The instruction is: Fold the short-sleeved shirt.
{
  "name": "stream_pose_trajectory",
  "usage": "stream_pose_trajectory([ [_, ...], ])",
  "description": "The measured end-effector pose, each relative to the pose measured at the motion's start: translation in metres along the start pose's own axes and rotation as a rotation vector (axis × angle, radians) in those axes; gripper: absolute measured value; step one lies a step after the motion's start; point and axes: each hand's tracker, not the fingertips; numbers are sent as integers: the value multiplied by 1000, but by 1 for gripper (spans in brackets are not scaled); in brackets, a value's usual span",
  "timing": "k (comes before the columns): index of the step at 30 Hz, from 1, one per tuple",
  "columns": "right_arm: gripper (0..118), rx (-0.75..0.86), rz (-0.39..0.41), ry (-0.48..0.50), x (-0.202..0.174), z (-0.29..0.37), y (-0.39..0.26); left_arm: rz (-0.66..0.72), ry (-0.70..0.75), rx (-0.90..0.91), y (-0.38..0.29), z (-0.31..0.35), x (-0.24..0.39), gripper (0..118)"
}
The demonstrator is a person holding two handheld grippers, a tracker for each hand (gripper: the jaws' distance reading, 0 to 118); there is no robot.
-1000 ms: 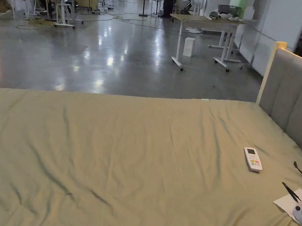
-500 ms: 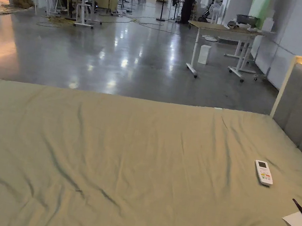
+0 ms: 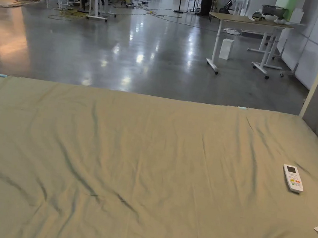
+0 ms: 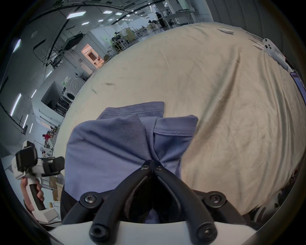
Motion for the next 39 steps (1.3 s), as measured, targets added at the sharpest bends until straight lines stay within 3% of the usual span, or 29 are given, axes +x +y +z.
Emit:
stream_pose_trajectory([
  [5,0,-9,-47,23,5,0,0,78,-37,-117,8,-41,-25,102],
  [6,0,-7,-49,22,6,-2,0,91,-67,-130,7,-49,-29,90],
  [7,0,-3,-46,18,5,-3,-1,114,-91,-146,6,-56,-30,62],
  [8,0,0,-43,16,5,-2,-2,136,-105,-147,5,-61,-30,46],
  [11,0,3,-39,8,3,-3,-2,45,-11,-135,1,-79,-32,44],
  [13,0,6,-45,11,4,-2,-3,62,-40,-135,-1,-78,-35,35],
  [19,0,67,-115,36,0,11,-6,85,10,-133,2,-69,-17,27],
  [22,0,142,-175,160,-7,39,-4,41,-64,-120,18,-49,-8,26],
  [24,0,169,-141,172,-12,59,0,50,-97,-59,36,-16,-7,26],
  [27,0,205,-81,168,-14,86,-2,-61,16,29,70,53,0,26],
  [31,0,201,-73,157,-10,106,-18,-25,196,168,129,138,-65,26],
  [35,0,163,-100,128,-3,107,-27,-1,421,171,162,199,-104,26],
  [39,0,143,-104,109,-1,102,-28,85,431,152,183,216,-158,26],
])
